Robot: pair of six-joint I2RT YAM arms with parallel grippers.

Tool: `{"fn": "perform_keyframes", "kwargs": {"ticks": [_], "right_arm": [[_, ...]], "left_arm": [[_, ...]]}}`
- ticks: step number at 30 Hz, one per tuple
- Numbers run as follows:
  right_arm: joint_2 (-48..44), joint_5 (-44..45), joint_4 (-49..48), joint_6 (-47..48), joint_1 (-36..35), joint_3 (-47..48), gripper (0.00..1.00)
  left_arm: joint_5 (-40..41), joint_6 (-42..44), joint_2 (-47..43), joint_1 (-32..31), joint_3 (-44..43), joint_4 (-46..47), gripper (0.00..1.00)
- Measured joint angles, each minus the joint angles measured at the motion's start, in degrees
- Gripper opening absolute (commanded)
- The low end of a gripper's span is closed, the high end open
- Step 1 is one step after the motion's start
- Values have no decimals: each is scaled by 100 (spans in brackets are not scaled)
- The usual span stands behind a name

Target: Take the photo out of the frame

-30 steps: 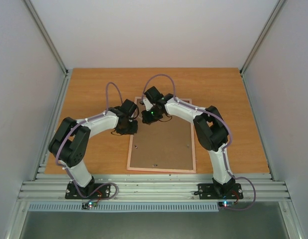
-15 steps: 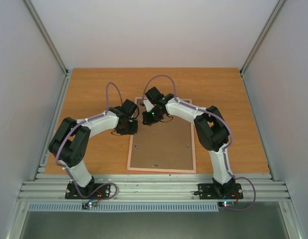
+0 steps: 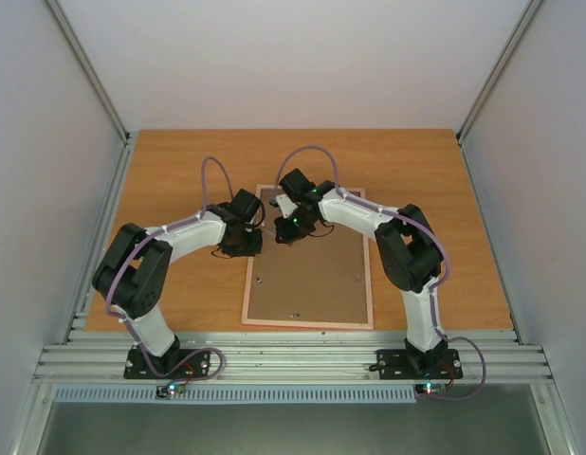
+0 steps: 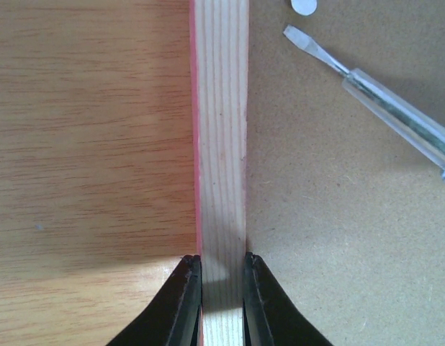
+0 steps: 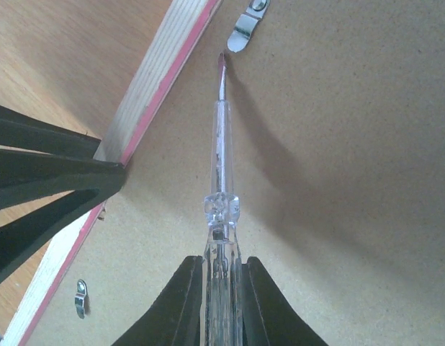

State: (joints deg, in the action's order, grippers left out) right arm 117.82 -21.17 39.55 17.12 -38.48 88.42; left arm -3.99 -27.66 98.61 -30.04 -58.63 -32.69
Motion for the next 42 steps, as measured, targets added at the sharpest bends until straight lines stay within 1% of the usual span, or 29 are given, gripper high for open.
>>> {"fn": "perform_keyframes", "kwargs": {"ticks": [7,12,17,22,27,34,39,42], "right_arm": [[-197,70,-2,0,-9,-232,1],[-621,149,33,-15,-9,-673,1],[-1410,345,9,-63,20,-1224,1],[-2468,715,-87,-186,197,-1847,1],[-3246,1375,-107,-363,654,-2483,1],[-4063,2354,13,-619,1469,-3134,1],[-4138,2675,-4,-728,2184,-3324,1],[-3958,2647,-103,-820,2745,-3438,1]], "left_arm": [[2,-22,-15,0,15,15,13],[-7,-48,-116,-17,101,0,19],[-55,-74,-468,-26,177,-70,28],[-76,-125,-1174,-20,208,-68,38],[-79,-164,-1893,76,448,-85,48],[-70,-170,-2992,369,981,-251,62],[-131,-210,-3604,431,1346,-299,66],[-269,-271,-3707,433,1554,-256,68]]}}
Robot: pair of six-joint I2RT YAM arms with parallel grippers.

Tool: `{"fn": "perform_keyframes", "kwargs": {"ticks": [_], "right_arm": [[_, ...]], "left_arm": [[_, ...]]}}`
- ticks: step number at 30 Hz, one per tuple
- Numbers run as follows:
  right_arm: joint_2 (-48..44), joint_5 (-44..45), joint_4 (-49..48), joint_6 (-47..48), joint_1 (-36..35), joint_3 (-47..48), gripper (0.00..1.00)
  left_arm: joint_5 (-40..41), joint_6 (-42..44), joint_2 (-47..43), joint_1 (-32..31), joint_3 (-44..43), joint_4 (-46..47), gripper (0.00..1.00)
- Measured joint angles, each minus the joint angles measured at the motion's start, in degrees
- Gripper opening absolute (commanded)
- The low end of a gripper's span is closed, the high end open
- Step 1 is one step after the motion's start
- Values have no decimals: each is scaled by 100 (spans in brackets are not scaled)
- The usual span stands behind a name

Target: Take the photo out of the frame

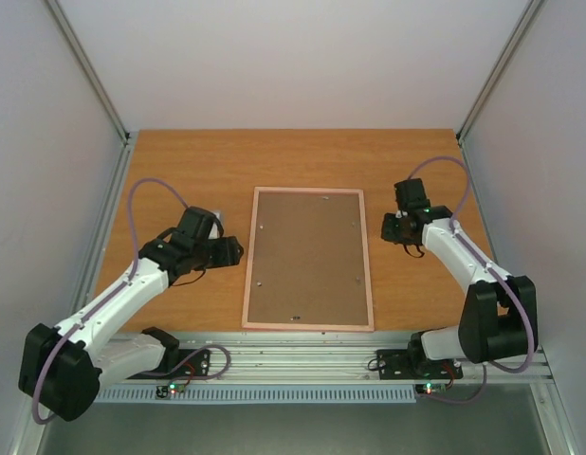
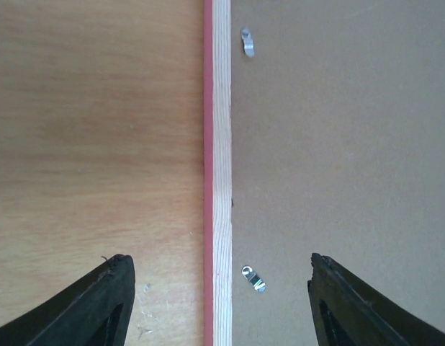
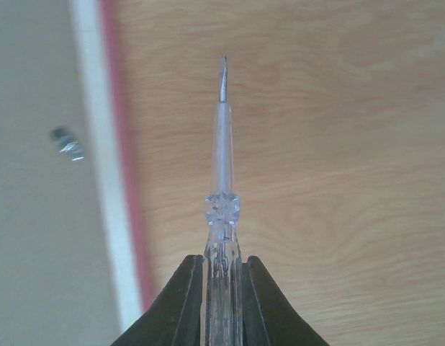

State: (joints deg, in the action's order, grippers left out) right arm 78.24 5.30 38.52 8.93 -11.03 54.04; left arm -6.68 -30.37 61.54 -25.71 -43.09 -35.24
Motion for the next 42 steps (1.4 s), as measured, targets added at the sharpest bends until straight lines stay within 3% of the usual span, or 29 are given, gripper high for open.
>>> {"fn": "perform_keyframes", "kwargs": {"ticks": [9,16,22,29,36,42], "right_arm": [[870,-518,-310,-35,1215,-186,2],[1207,-804,-291,39,1436,-127,11],[1473,-841,-304,74,1436,-109,25],[1587,-859,-352,50,1462,-118,35],[835,-949,-254,-42,1292,-308,41],[33,-1150,-7,-144,345,-422,47]], "left_arm": [[-369,-199,96,0,485,468,71],[-684,-321,498,0,863,966,71],[-907,-376,756,-2,1019,1147,71],[-964,-376,855,-98,1110,1281,71],[-907,-433,820,-280,1209,1257,70],[-769,-511,802,-417,1209,1207,66]]}}
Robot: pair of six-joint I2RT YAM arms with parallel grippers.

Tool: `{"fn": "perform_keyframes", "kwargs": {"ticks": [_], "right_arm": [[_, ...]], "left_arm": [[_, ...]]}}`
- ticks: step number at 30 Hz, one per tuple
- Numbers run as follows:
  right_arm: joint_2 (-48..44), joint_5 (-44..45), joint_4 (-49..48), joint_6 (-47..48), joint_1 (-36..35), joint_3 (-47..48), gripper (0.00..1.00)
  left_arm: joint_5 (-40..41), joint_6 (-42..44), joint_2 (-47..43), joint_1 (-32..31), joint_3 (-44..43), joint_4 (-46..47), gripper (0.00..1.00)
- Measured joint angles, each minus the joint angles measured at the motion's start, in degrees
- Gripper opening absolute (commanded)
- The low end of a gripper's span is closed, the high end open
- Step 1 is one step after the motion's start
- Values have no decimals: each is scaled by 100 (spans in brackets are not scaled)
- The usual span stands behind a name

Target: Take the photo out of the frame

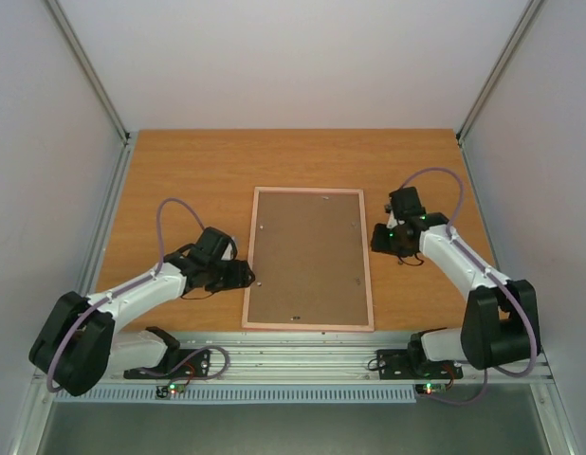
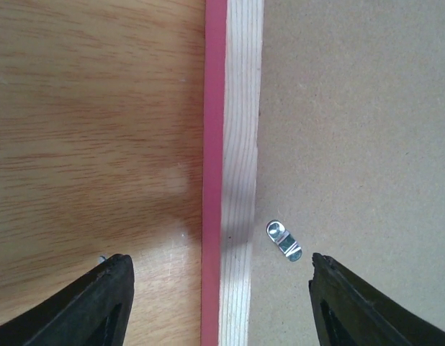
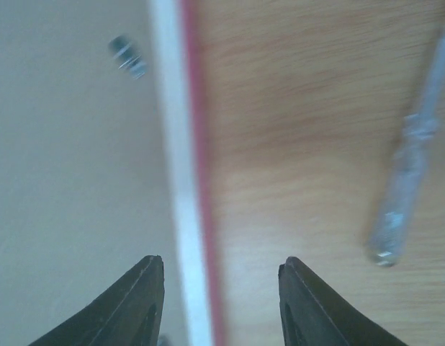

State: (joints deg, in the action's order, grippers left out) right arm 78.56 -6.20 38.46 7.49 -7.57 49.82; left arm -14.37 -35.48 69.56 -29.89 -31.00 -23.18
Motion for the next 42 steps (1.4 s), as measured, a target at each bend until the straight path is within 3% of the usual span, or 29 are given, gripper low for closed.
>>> {"fn": "perform_keyframes", "kwargs": {"ticks": [5,14,23,38,42], "right_arm": [[-352,-72,208,-129,-831,-103,48],[-404,-164,262,-363,-1279,-498,49],[-116,-175,90,-450,-1340,-656,49],[238,-243,-221,-501,-1366,-610,46],[269,-273,-302,-511,-1366,-603,46]], "left_arm": [[136,-59,-17,-118,7,-118,61],[306,-175,-450,-212,168,-505,54],[313,-286,-579,-280,424,-675,46],[109,-485,-579,-485,426,-538,44],[52,-518,-385,-568,426,-396,40]]}}
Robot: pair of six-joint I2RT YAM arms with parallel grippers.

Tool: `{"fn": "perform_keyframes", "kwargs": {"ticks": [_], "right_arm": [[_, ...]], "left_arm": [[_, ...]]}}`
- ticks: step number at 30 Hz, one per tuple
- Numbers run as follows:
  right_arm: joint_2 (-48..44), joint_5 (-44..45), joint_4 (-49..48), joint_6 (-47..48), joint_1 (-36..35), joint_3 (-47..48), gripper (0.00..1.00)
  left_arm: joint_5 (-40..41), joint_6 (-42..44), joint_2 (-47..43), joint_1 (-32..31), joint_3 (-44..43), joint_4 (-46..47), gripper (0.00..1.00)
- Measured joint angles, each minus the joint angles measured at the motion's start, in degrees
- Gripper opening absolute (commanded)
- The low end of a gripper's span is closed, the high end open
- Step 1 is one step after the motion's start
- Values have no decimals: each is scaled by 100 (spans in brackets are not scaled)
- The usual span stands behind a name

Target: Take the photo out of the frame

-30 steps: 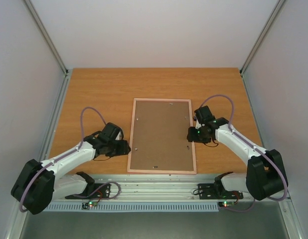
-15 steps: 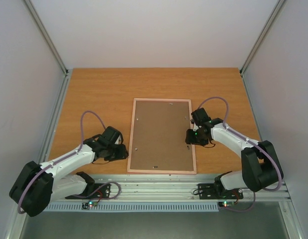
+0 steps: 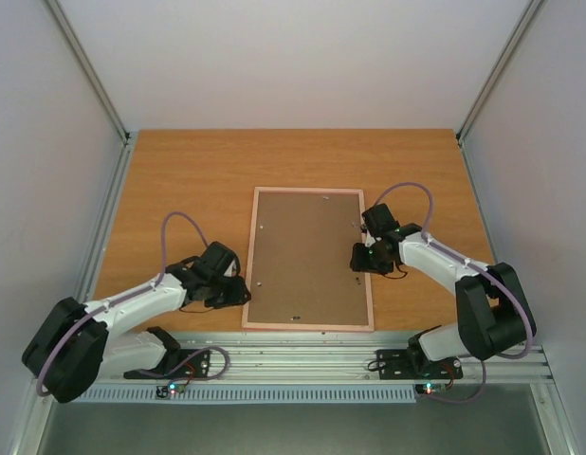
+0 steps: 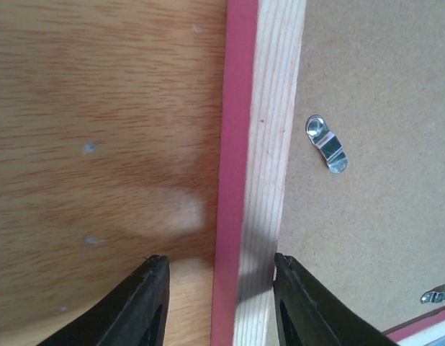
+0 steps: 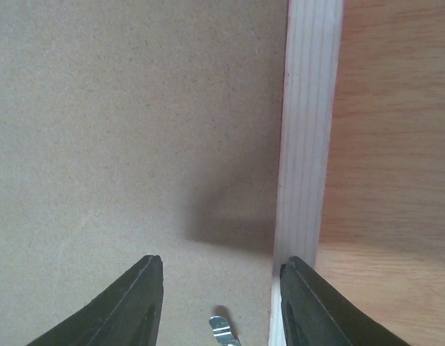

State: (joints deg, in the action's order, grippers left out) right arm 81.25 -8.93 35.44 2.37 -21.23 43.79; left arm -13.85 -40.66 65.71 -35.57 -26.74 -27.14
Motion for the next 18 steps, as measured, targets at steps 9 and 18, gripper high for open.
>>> {"fn": "perform_keyframes", "kwargs": {"ticks": [9,18], "right_arm": [[136,-48,-85,2,0,107,46],[74,247,168,24,0,116,46]], "left_arm": [[-85,-96,407,-192,-59,328,33],[-94,-107,533,-208,-107,404,24]]}}
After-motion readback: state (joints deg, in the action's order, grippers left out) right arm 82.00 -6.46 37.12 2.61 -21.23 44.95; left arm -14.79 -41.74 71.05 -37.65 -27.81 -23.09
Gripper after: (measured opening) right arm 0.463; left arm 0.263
